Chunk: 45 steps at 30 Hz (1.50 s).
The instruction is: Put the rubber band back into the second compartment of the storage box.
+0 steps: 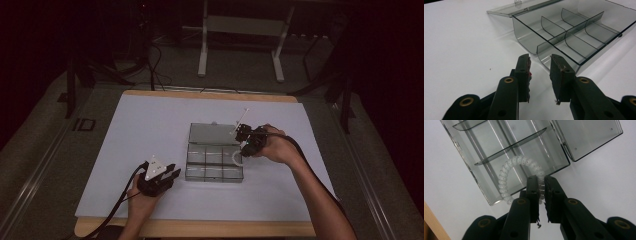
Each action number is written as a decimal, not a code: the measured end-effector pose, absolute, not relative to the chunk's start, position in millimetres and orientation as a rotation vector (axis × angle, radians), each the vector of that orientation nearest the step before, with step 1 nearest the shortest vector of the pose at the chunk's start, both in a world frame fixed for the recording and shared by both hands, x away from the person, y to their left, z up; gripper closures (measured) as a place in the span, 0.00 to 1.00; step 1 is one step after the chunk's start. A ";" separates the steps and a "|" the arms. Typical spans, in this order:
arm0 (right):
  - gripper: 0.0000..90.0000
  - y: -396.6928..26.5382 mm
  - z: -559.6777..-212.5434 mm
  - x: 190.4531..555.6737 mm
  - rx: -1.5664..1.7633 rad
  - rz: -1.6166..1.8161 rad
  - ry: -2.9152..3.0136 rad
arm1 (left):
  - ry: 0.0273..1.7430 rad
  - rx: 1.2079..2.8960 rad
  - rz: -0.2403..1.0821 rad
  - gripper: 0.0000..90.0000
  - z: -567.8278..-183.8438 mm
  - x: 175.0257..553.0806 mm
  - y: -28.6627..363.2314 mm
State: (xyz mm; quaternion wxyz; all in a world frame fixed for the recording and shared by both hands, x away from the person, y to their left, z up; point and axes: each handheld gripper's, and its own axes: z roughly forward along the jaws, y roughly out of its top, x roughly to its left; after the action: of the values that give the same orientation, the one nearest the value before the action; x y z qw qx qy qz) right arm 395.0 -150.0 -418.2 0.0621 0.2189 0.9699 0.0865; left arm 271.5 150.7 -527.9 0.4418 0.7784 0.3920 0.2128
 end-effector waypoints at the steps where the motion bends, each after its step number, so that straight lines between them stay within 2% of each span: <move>1: 0.91 -149.6 -418.4 394.9 0.665 0.260 2.932 | 0.972 1.931 0.529 0.77 -527.8 271.4 150.8; 45: 0.91 -125.0 -424.9 399.2 0.634 0.260 2.953 | 0.968 1.937 0.529 0.77 -527.8 271.1 150.5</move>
State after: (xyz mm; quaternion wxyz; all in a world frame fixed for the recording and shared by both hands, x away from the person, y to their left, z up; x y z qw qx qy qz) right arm 399.2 -125.0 -424.9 0.0549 0.2086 0.9727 0.0857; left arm 271.1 150.5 -527.8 0.4407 0.7800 0.3899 0.2129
